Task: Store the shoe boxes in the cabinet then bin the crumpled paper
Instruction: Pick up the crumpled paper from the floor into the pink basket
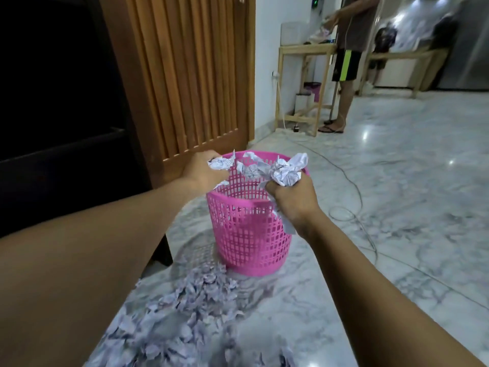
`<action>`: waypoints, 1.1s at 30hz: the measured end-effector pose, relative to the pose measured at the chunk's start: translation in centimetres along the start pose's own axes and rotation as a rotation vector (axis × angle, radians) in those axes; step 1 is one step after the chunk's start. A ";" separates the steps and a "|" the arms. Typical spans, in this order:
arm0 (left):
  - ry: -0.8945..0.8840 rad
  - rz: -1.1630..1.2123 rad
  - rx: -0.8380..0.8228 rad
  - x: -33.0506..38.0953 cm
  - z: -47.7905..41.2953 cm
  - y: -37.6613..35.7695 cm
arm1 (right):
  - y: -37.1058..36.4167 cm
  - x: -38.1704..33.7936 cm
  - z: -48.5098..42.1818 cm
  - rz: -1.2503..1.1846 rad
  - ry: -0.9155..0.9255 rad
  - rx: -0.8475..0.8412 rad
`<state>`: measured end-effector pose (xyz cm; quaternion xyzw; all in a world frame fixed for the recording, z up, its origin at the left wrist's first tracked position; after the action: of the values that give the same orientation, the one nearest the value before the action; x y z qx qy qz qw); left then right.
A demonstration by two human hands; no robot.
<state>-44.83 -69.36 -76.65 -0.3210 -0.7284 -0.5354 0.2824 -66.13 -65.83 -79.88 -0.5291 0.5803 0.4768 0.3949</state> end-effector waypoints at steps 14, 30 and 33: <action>-0.129 -0.033 -0.326 -4.0 -10.2 -7.0 | -1.4 4.1 -11.2 0.363 -0.127 0.236; -0.156 -0.513 -0.344 -7.3 -7.9 -7.2 | -3.4 6.3 -10.0 1.055 -0.069 0.032; -0.182 -0.521 -0.283 -7.8 -4.8 -6.4 | -3.3 4.8 -6.6 0.956 0.079 0.178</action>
<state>-44.52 -76.71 -85.05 -0.2062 -0.7265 -0.6551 0.0219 -63.14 -73.32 -83.42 -0.1851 0.8115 0.5327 0.1530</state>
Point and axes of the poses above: each hand's wrist, its own z-axis away from the middle knuckle, its own y-axis out of the back of the hand, x = y × z, the point moved 10 cm from there along -z, towards the middle knuckle, and after that the axes turned 6 degrees about -x, right-handed, at the moved point
